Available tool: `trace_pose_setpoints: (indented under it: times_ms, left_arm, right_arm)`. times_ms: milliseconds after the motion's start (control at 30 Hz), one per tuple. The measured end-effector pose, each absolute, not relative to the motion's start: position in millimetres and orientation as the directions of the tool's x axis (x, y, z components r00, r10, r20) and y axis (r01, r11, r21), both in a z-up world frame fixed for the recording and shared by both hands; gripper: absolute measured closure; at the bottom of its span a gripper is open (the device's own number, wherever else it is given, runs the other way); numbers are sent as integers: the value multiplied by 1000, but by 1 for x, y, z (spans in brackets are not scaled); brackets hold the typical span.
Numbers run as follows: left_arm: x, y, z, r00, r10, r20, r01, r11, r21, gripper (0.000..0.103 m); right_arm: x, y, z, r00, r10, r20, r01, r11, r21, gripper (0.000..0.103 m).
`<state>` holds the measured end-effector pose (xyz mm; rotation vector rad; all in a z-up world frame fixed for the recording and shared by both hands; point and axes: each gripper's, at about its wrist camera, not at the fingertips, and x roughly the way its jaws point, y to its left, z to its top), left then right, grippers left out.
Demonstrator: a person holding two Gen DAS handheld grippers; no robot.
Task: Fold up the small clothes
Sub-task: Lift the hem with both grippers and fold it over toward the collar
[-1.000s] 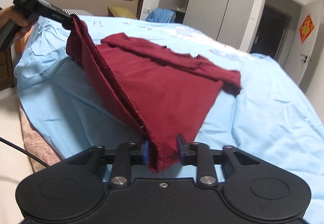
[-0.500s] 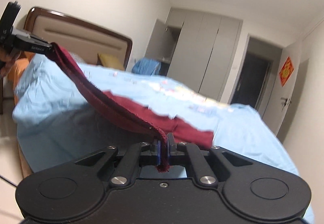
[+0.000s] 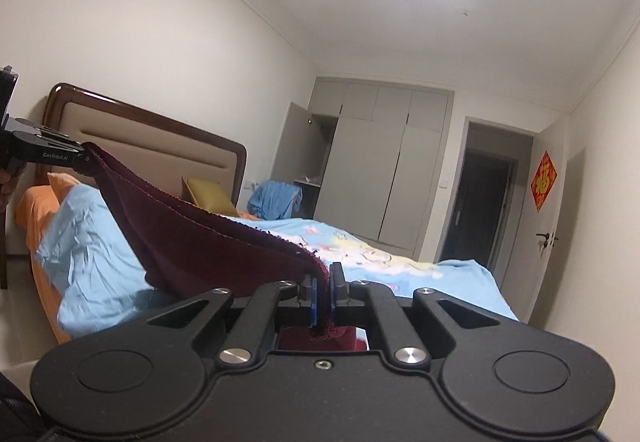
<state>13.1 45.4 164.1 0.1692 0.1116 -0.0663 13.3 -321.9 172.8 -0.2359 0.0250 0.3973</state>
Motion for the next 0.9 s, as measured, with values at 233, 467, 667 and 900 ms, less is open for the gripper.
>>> trace_pose_setpoints:
  times_ms: [233, 467, 667, 900]
  left_arm:
    - [61, 44, 171, 982, -45, -185, 78, 982, 171, 99]
    - [138, 37, 162, 972, -23, -236, 72, 977, 199, 99]
    - [206, 43, 132, 941, 7, -338, 55, 983, 174, 98]
    - [278, 54, 78, 888, 53, -457, 41, 980, 195, 98]
  right_arm:
    - [73, -322, 185, 913, 393, -111, -408, 884, -226, 98]
    - [166, -307, 181, 911, 366, -191, -405, 883, -239, 98]
    - [242, -291, 156, 890, 339, -306, -413, 883, -225, 98]
    - [303, -266, 103, 869, 291, -399, -407, 880, -245, 97]
